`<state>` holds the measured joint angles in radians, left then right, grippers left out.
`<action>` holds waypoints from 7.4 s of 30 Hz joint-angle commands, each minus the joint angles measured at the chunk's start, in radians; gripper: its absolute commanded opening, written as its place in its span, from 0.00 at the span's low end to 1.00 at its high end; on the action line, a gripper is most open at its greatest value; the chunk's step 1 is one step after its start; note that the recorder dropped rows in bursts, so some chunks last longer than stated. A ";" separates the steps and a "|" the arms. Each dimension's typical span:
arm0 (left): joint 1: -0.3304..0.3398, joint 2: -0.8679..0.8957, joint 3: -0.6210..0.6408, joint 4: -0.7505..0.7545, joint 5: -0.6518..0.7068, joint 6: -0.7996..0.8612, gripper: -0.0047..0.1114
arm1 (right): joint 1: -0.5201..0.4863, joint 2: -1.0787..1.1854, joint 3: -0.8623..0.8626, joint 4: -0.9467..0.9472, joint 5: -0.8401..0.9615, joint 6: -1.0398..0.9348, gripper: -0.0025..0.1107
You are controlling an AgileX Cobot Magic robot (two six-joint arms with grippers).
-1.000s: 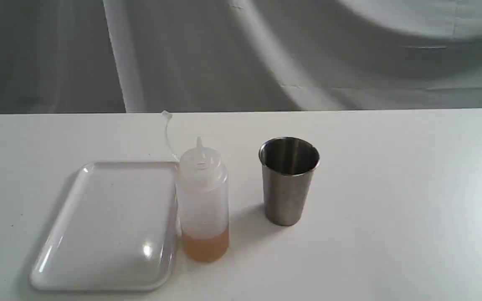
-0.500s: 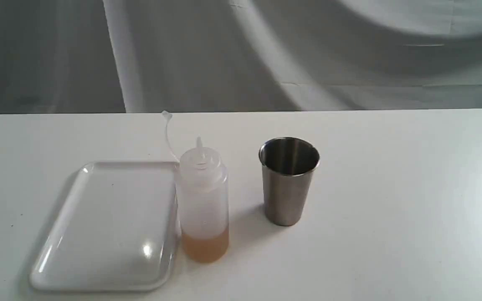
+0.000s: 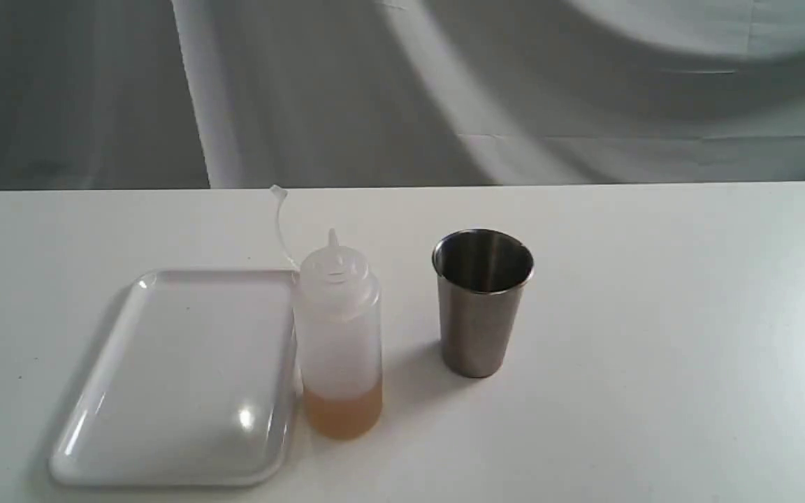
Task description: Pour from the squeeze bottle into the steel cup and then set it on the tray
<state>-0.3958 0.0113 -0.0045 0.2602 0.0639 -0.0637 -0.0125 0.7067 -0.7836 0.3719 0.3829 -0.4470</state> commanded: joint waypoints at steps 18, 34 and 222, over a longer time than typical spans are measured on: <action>0.002 0.003 0.004 -0.002 -0.006 -0.003 0.11 | 0.339 0.241 -0.167 -0.307 -0.147 0.232 0.02; 0.002 0.003 0.004 -0.002 -0.006 -0.003 0.11 | 0.695 0.593 -0.028 -0.545 -0.547 0.482 0.02; 0.002 0.003 0.004 -0.002 -0.006 -0.003 0.11 | 0.674 1.333 -0.126 -0.027 -1.175 0.216 0.42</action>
<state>-0.3958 0.0113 -0.0045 0.2602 0.0639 -0.0637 0.6679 2.0806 -0.9062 0.3433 -0.7538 -0.2092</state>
